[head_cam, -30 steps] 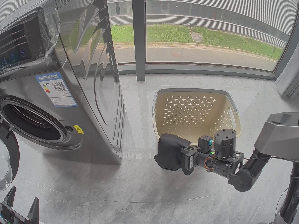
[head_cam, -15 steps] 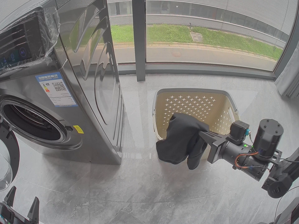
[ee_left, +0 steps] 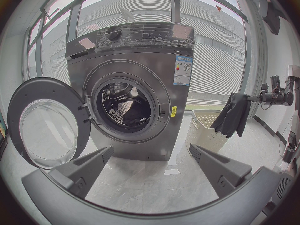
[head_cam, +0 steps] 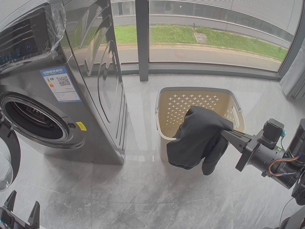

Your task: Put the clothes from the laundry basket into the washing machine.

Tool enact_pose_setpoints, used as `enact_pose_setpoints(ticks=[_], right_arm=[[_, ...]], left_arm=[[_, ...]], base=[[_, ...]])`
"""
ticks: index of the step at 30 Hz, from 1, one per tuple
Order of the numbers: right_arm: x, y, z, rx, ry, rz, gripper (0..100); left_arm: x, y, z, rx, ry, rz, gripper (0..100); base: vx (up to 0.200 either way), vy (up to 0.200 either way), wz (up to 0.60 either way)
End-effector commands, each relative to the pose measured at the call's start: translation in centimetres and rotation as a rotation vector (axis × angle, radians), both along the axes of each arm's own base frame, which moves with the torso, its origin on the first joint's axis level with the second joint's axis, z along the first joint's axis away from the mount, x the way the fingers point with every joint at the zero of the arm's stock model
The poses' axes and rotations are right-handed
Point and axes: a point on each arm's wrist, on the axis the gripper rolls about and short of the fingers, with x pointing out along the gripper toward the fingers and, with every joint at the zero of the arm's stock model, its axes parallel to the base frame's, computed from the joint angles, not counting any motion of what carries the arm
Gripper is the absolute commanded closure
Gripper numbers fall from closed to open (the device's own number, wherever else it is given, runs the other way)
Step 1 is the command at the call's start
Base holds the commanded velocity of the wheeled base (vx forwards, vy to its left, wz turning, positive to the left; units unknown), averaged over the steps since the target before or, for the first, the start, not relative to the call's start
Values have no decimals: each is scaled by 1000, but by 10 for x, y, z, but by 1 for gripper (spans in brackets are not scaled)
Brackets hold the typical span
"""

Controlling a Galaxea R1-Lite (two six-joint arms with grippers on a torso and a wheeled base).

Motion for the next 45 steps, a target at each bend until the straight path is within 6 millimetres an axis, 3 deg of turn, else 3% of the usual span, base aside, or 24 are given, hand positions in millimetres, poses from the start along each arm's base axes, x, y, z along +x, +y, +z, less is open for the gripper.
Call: enact_pose_setpoints(ticks=[1, 14, 19, 45], right_arm=[[-6, -4, 4, 18, -21, 8, 100], [-8, -4, 8, 38, -44, 48, 100], [-8, -2, 8, 42, -51, 68, 100], [-9, 1, 7, 46, -40, 82, 100]], left_arm=[[0, 0, -4, -1, 3, 1, 0], [0, 0, -4, -1, 2, 1, 0], [0, 0, -4, -1, 2, 1, 0], [0, 0, -4, -7, 3, 1, 0]], base=[[-200, 0, 0], [-200, 0, 0], [0, 0, 0], [0, 200, 0]])
